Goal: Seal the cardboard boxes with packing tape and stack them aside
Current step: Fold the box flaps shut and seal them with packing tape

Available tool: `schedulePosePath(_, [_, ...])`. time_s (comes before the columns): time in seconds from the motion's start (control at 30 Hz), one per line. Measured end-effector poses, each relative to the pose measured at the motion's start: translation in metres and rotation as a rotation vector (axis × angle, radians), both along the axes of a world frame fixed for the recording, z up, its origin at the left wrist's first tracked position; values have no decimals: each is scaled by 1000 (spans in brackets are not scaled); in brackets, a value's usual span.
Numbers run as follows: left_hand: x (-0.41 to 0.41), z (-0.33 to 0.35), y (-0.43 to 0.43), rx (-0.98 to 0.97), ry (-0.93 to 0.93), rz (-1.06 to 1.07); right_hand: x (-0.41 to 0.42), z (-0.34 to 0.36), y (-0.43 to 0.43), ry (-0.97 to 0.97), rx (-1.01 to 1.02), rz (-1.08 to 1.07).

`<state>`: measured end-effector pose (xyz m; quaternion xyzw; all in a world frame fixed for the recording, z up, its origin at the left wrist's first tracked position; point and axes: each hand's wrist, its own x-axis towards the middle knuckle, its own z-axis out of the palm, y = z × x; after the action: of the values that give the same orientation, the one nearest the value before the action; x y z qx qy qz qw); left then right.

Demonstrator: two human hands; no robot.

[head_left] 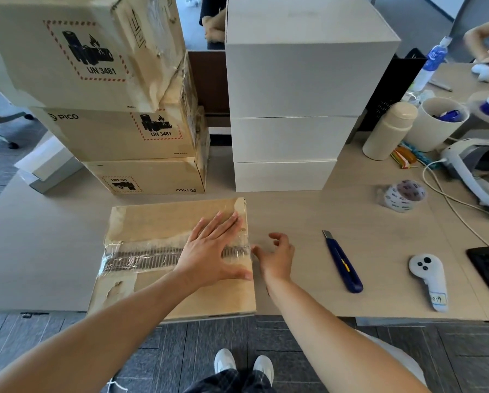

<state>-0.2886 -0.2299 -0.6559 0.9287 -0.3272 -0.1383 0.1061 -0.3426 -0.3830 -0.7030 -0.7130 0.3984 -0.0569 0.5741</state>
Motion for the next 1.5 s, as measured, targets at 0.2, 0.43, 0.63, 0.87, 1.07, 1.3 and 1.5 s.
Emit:
schedulePosePath(0.2, [0, -3, 0, 4, -31, 2, -14, 15, 14, -219, 193, 109])
schedulePosePath(0.43, [-1, -5, 0, 6, -51, -13, -28, 10, 14, -229, 697, 158])
schedulePosePath(0.63, [-1, -7, -1, 5, -76, -15, -25, 1, 17, -23, 780, 251])
schedulePosePath(0.87, [-10, 4, 8, -450, -2, 286, -17, -5, 8, 219, 753, 248])
schedulePosePath(1.07, [-5, 13, 79, -595, -53, 588, 10, 48, 29, -39, -32, 445])
schedulePosePath(1.3, [-22, -9, 146, -73, -135, 208, 1, 44, 113, -107, -796, 1160])
schedulePosePath(1.5, [-20, -26, 158, -81, -201, 83, 5, 40, 109, -80, -973, 1314])
